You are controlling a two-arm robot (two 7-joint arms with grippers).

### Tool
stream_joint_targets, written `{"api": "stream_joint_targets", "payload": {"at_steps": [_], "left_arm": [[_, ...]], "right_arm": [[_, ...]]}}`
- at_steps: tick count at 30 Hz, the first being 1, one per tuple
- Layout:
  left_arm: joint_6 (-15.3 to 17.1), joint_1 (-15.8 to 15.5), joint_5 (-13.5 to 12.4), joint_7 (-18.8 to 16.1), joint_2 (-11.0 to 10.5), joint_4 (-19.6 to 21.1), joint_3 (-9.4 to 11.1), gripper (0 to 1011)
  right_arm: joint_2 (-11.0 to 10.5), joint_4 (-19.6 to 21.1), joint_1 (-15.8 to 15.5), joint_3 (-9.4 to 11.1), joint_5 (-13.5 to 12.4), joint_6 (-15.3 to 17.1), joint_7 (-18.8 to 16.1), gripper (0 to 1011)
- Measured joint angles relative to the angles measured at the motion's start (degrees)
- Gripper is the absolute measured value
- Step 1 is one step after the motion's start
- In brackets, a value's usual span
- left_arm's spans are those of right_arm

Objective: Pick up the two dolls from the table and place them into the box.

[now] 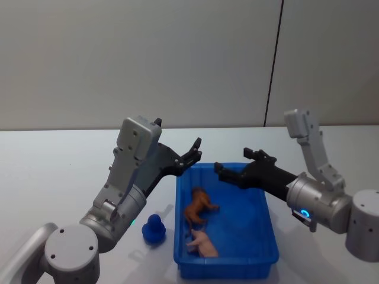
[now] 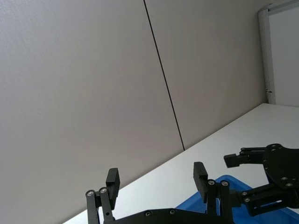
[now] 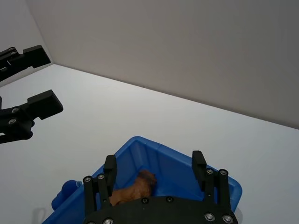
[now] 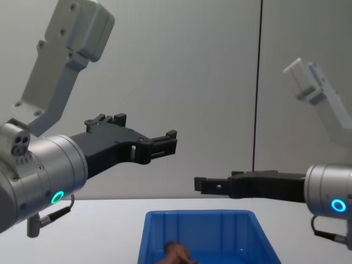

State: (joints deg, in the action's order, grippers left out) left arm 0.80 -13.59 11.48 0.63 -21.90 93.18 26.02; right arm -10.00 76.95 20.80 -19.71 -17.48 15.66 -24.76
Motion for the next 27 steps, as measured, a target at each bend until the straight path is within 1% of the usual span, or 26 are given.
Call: {"api": "stream_joint_targets", "payload": {"at_steps": [1, 2, 4, 7, 9, 10, 12, 13, 16, 19, 27], "left_arm": [[0.00, 0.00, 0.00, 0.00, 0.00, 0.00, 0.00, 1001], [0.00, 0.00, 0.00, 0.00, 0.00, 0.00, 0.00, 1001], [0.00, 0.00, 0.00, 0.00, 0.00, -0.01, 0.00, 1001], [0.00, 0.00, 0.00, 0.00, 0.00, 0.00, 0.00, 1001], [0.00, 0.00, 0.00, 0.00, 0.00, 0.00, 0.00, 1001], [0.00, 0.00, 0.00, 0.00, 0.00, 0.00, 0.00, 1001], [0.00, 0.00, 0.00, 0.00, 0.00, 0.00, 0.00, 1001], [0.00, 0.00, 0.00, 0.00, 0.00, 0.00, 0.00, 1001], [0.00, 0.00, 0.00, 0.00, 0.00, 0.00, 0.00, 1001], [0.00, 0.00, 0.00, 0.00, 0.00, 0.00, 0.00, 1001], [0.00, 0.00, 0.00, 0.00, 0.00, 0.00, 0.00, 1001]], "right_arm": [[-0.22, 0.29, -0.23, 0.09, -0.06, -0.23, 0.18, 986], [-0.40, 0.53, -0.43, 0.19, -0.13, -0.39, 0.33, 1001], [-0.71, 0.92, -0.76, 0.35, -0.24, -0.60, 0.53, 1001], [-1.92, 2.20, -1.97, 1.02, -0.70, -1.07, 1.05, 1001], [-2.36, 2.76, -2.47, 1.28, -0.92, -1.21, 1.27, 1001], [-2.98, 3.40, -2.99, 1.64, -1.20, -1.39, 1.49, 1001], [-3.57, 3.93, -3.53, 1.99, -1.43, -1.49, 1.66, 1001], [-4.28, 4.53, -4.16, 2.45, -1.81, -1.65, 1.87, 1001], [-5.23, 5.30, -5.02, 3.04, -2.26, -1.89, 2.08, 1001], [-6.95, 6.51, -6.46, 4.06, -3.04, -2.26, 2.23, 1001], [-9.75, 8.26, -8.62, 5.79, -4.27, -2.71, 1.75, 1001]]}}
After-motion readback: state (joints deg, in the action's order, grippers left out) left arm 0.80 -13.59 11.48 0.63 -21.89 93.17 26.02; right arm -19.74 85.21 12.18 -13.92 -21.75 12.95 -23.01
